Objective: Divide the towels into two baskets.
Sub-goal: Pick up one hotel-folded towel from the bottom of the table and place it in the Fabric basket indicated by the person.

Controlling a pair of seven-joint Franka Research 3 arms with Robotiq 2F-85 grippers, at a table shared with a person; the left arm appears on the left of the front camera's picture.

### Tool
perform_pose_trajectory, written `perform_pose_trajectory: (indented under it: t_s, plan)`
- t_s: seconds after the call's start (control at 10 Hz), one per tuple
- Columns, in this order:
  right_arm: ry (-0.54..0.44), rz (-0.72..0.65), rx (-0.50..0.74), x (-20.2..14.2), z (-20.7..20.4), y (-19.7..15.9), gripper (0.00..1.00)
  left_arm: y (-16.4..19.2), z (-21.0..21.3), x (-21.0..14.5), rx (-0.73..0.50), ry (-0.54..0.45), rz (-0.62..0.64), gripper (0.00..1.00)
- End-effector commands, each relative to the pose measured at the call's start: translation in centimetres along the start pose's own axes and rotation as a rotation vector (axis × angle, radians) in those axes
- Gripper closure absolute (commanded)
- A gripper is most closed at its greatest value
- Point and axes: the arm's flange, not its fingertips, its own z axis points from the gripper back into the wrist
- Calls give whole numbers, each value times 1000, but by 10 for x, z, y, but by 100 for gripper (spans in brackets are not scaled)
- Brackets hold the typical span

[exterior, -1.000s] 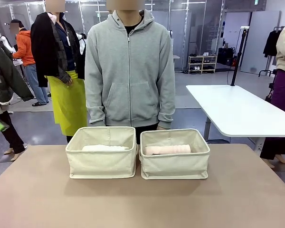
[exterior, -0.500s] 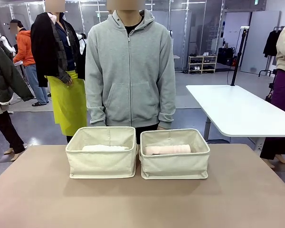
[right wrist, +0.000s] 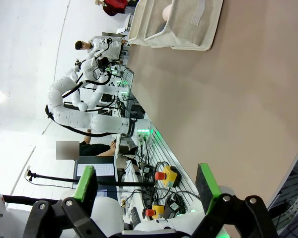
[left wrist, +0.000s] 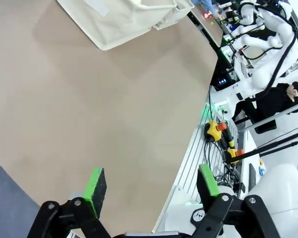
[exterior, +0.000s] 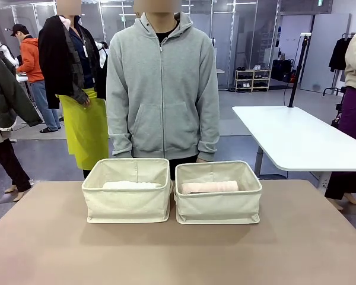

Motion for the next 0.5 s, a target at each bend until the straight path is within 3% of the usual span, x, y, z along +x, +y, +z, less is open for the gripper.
perform_pose_trajectory:
  t_s: [0.0, 0.4]
  plan:
    - [-3, -2, -4, -2, -3, 3, 0, -14, 4, -4, -6, -7, -15, 7]
    - [-3, -2, -4, -2, -3, 3, 0, -14, 4, -4, -6, -7, -15, 7]
